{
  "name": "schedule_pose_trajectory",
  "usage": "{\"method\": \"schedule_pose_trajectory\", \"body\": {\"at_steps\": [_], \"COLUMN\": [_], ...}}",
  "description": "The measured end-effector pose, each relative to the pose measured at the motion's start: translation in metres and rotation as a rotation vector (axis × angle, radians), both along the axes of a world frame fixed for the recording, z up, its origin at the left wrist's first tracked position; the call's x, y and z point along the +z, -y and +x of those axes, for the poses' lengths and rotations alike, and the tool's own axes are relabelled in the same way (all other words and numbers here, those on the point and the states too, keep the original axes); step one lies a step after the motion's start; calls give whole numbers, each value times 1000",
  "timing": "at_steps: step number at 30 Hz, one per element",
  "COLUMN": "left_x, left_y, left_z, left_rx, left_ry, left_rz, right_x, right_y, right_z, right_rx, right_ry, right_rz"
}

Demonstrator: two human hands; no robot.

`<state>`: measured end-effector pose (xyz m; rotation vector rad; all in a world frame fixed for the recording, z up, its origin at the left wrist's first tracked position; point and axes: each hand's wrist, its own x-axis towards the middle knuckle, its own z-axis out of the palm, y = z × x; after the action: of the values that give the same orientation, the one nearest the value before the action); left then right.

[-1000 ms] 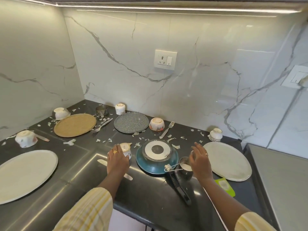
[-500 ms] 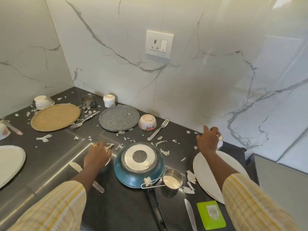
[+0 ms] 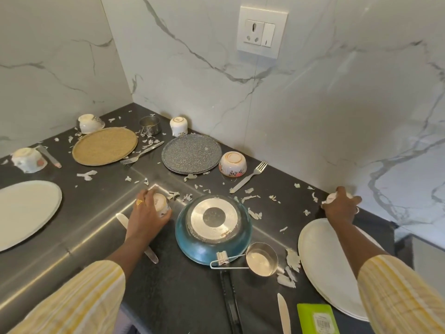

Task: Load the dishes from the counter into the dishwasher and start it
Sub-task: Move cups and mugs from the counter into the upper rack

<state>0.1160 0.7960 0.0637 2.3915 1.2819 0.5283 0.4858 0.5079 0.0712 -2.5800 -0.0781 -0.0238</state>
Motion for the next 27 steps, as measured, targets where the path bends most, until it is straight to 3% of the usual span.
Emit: {"method": "schedule_pose_trajectory", "body": {"at_steps": [5, 10, 18, 27], "left_x": [-7, 9, 30, 36], "left_y": [11, 20, 42, 106], "left_z": [-10, -10, -44, -127], "left_rx": [189, 215, -23, -206], "left_ry": [209, 413, 412, 508], "left_rz": [-255, -269, -167, -191], "right_x": [1, 16, 39, 26], "right_y": [-12, -29, -35, 11], "right_z": [-21, -64, -172, -320], "right_rx": [157, 345, 468, 508], "right_ry": [172, 195, 270, 355], "right_rz": [62, 127, 207, 302]}}
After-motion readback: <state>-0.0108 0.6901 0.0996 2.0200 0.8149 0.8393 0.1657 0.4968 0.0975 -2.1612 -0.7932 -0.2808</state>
